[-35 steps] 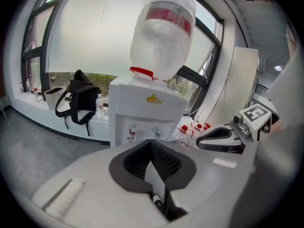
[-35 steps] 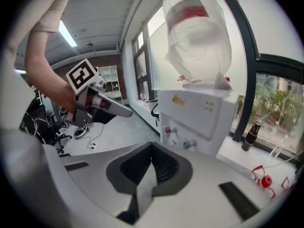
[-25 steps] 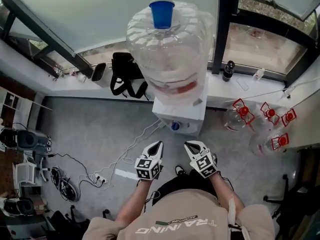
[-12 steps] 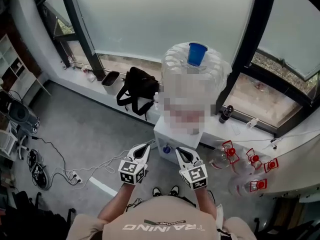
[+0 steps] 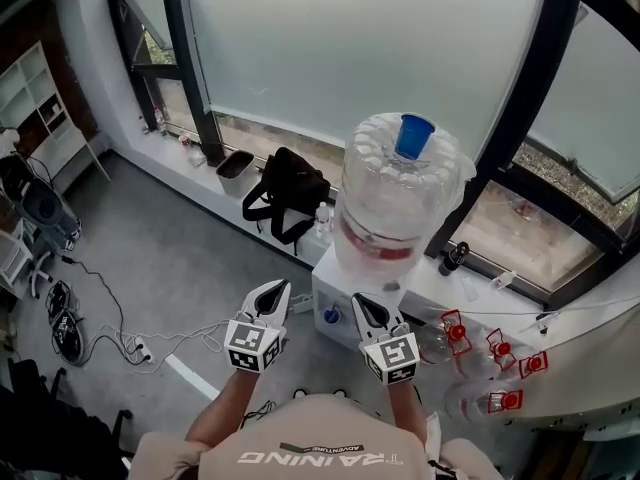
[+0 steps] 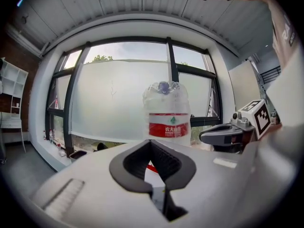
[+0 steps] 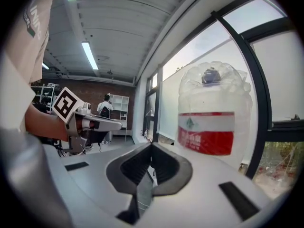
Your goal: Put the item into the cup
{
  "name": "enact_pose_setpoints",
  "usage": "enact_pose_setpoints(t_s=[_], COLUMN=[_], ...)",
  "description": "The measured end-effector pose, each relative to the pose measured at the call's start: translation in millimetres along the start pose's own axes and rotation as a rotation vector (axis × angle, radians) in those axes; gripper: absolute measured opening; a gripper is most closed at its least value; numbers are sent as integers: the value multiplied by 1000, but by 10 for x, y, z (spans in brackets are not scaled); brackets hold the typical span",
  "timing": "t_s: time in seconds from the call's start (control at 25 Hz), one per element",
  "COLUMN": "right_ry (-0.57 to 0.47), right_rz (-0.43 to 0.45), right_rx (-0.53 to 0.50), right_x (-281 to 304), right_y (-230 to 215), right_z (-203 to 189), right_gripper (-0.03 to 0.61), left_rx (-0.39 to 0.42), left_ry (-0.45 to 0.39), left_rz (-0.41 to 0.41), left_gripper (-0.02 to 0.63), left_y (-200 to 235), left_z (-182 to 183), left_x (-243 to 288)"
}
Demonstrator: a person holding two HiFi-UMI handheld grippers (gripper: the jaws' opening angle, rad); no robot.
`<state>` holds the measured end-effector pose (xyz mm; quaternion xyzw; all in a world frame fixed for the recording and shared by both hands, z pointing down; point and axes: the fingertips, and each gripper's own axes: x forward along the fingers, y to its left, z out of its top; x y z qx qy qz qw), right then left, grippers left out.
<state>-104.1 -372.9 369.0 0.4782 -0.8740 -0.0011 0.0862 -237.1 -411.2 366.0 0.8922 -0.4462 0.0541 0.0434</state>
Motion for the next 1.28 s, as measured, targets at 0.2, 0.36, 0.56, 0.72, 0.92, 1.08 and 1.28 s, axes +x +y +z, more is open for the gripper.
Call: enact_pose_setpoints(t_s=[0.2, 0.36, 0.56, 0.72, 0.92, 1.08, 1.28], right_ry=[-48, -66, -83, -84, -87, -103, -111], right_rz=[-6, -14, -18, -23, -17, -29, -21], right_rx=[-16, -9, -7, -9, -16, -19, -48], right_x=[67, 17, -17, -58, -71, -59, 8], right_y=[-9, -5, -39, -77, -30, -60, -33], right_z=[200, 258, 258, 265, 289, 319, 386], right_gripper=[11, 11, 11, 11, 11, 11, 11], left_rx=[-4, -10, -1, 3, -5, 2, 5], left_ry=[-23, -26, -33, -47, -43, -37, -41], left_rz=[7, -5, -32, -30, -21, -35, -44], left_gripper=[8, 8, 8, 8, 8, 8, 8], left_y=[0, -51, -150, -209, -154, -143, -112], left_z=[83, 112, 145, 205, 199, 192, 215], left_x=[-33, -18, 37, 57, 26, 73, 109])
